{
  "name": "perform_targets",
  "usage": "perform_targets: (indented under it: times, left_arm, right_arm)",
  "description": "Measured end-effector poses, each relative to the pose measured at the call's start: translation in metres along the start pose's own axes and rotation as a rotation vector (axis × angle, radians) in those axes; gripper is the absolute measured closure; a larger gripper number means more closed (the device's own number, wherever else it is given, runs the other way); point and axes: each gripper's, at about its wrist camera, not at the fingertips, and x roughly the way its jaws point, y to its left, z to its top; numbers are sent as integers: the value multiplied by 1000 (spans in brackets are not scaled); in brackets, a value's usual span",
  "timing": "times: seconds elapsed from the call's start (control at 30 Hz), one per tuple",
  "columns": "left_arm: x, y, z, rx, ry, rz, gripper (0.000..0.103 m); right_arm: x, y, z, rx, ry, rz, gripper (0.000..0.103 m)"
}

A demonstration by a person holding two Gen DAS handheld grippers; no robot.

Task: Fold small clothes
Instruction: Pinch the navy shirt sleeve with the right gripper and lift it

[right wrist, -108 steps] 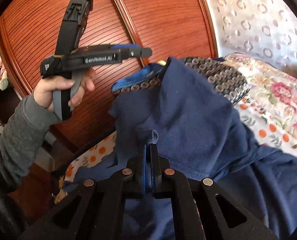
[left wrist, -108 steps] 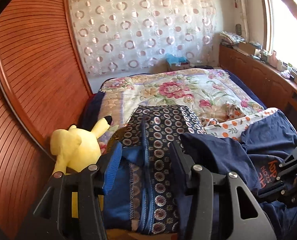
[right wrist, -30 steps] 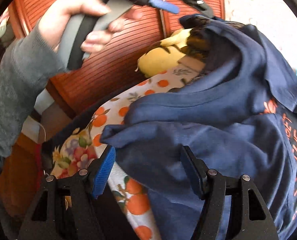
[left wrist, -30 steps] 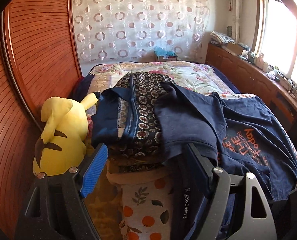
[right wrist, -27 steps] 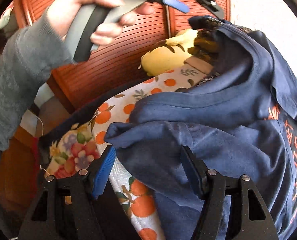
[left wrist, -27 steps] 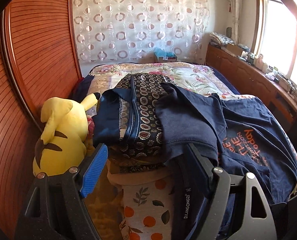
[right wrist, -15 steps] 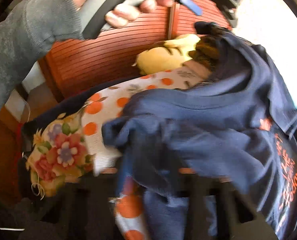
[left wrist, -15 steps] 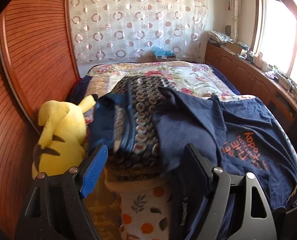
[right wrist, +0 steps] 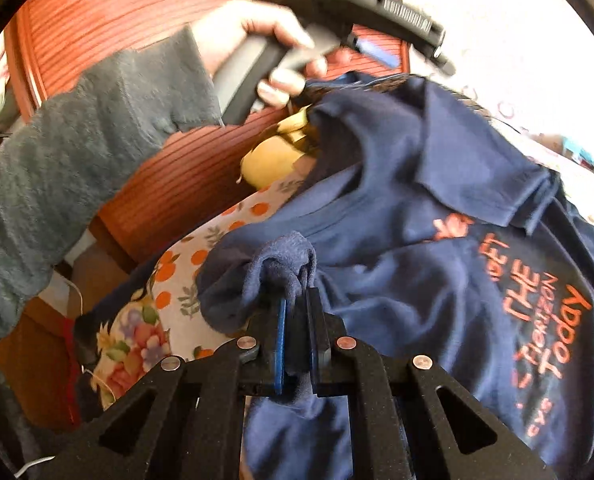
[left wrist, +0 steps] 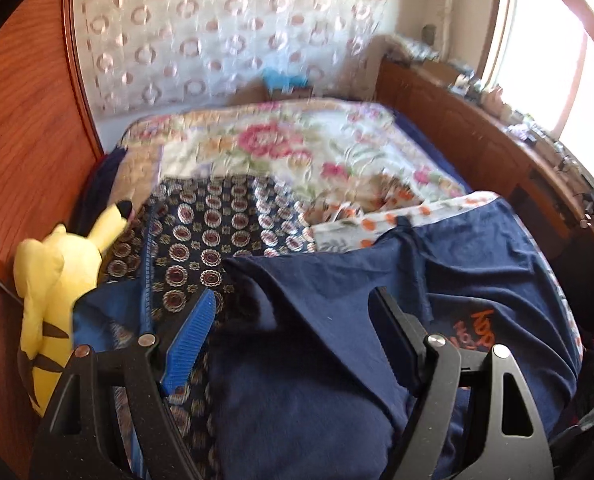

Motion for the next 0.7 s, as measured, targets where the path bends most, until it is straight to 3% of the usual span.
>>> perform_targets:
  times: [0.13, 0.33, 0.47, 0.6, 0.7]
  left_arm:
    - [20, 7, -1, -35, 52, 33, 25]
    - [19, 3, -2, -30, 43, 26, 50]
    - [14, -11, 1, 13, 31, 73, 93]
    - [-12, -42, 11, 77, -55, 125, 97]
    - [-33, -67, 19, 106, -111, 120, 98]
  right_arm:
    - [-13, -12, -4, 20, -31, -12, 94]
    - [-24, -22, -11, 47, -60, 7, 94]
    - [-29, -30, -16, 68, -79, 14, 94]
    - [-46, -38, -24, 88, -114, 5, 94]
    - [-66, -44, -32, 108, -152, -10, 94]
